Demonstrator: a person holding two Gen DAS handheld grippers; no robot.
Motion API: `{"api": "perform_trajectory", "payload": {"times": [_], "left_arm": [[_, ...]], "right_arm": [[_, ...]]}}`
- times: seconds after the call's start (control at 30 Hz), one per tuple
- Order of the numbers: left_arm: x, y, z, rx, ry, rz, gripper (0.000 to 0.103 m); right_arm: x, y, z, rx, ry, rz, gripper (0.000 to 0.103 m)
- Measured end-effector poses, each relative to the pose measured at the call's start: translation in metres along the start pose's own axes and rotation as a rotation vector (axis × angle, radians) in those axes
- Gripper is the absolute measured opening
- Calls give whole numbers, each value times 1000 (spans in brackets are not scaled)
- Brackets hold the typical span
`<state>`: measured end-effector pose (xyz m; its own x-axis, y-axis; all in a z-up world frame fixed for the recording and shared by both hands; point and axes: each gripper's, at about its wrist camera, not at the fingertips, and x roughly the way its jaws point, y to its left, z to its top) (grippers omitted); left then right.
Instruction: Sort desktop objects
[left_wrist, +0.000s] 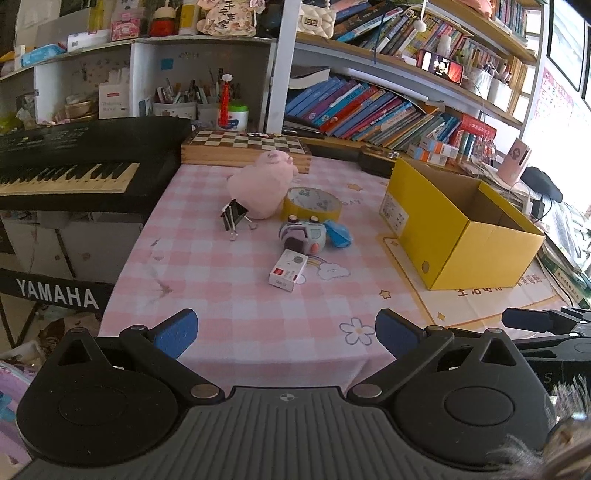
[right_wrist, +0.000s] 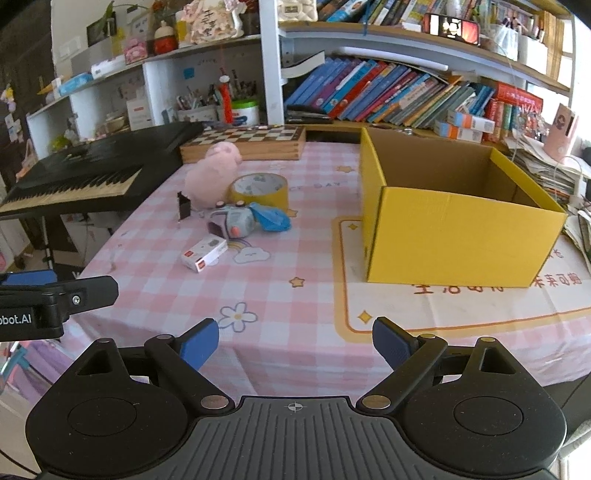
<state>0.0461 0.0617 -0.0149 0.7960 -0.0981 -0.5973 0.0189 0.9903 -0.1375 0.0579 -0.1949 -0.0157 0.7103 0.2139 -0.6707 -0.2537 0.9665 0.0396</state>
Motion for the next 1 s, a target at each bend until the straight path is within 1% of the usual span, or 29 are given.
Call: {"api": "perform_trajectory", "payload": {"times": [0.23,0.43,0.77,1.0], "left_arm": [[0,19,-1,-74,1,12,103],[8,23,3,-90,6,33,103],[29,18,15,-63,17,91,103],[44,11,21,-66,31,118,103]], "right_arm": [[7,15,9,-56,-7,30,92],[14,25,17,-104,-23,55,91],[35,23,30,-128,-22,91,90],[52,15,38,-147,-2,104,90]]}}
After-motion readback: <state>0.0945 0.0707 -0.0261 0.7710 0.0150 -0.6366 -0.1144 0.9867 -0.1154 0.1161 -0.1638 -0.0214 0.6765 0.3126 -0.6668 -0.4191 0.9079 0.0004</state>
